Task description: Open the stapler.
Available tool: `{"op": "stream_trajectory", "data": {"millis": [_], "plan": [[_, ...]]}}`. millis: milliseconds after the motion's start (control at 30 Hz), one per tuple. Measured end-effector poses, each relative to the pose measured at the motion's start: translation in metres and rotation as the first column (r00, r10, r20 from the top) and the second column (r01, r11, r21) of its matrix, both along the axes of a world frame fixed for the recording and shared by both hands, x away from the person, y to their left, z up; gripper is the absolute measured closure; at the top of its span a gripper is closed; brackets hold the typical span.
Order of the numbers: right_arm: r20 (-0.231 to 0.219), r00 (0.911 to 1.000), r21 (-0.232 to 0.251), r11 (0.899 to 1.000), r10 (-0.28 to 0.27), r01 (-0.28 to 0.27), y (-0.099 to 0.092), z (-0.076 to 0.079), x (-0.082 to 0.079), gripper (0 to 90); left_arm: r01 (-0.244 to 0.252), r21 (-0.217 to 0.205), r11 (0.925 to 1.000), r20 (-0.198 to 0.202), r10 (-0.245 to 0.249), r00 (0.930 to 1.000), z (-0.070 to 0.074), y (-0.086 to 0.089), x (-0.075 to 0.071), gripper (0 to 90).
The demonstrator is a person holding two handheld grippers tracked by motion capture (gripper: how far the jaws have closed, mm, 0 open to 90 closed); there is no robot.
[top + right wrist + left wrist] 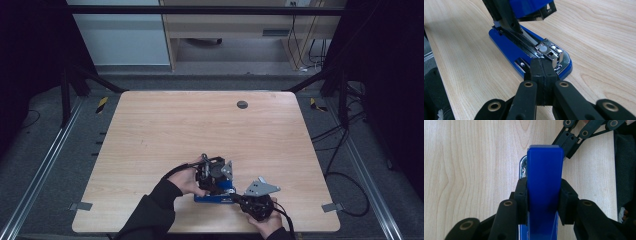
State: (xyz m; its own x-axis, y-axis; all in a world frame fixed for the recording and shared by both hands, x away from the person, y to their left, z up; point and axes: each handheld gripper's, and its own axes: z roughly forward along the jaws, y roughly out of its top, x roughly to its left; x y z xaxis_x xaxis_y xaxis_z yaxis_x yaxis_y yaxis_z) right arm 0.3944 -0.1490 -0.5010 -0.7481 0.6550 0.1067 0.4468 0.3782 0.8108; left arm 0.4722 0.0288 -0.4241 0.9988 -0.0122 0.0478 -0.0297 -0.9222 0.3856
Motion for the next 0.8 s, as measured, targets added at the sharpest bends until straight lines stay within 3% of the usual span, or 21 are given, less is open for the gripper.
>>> {"op": "stream_trajectory", "data": {"millis": [300,400,800], "plan": [[-0.009,0.9999,0.004,1.0,0.006,-0.006,0.0,0.0,0.001,90.0,-0.007,-0.024,0.9997,0.02,0.008,0.9998,-0.003,0.002,-0.002,65.5],[0.005,0.9997,0.007,1.0,0.023,-0.023,-0.001,0.002,0.001,90.0,-0.006,-0.026,0.9997,0.022,0.007,0.9997,-0.004,0.002,-0.002,65.4],[0.054,0.9985,0.051,0.999,0.006,-0.009,-0.019,0.015,0.0,90.0,-0.003,-0.029,0.9996,0.032,0.004,0.9995,-0.004,0.002,-0.003,65.4]]}}
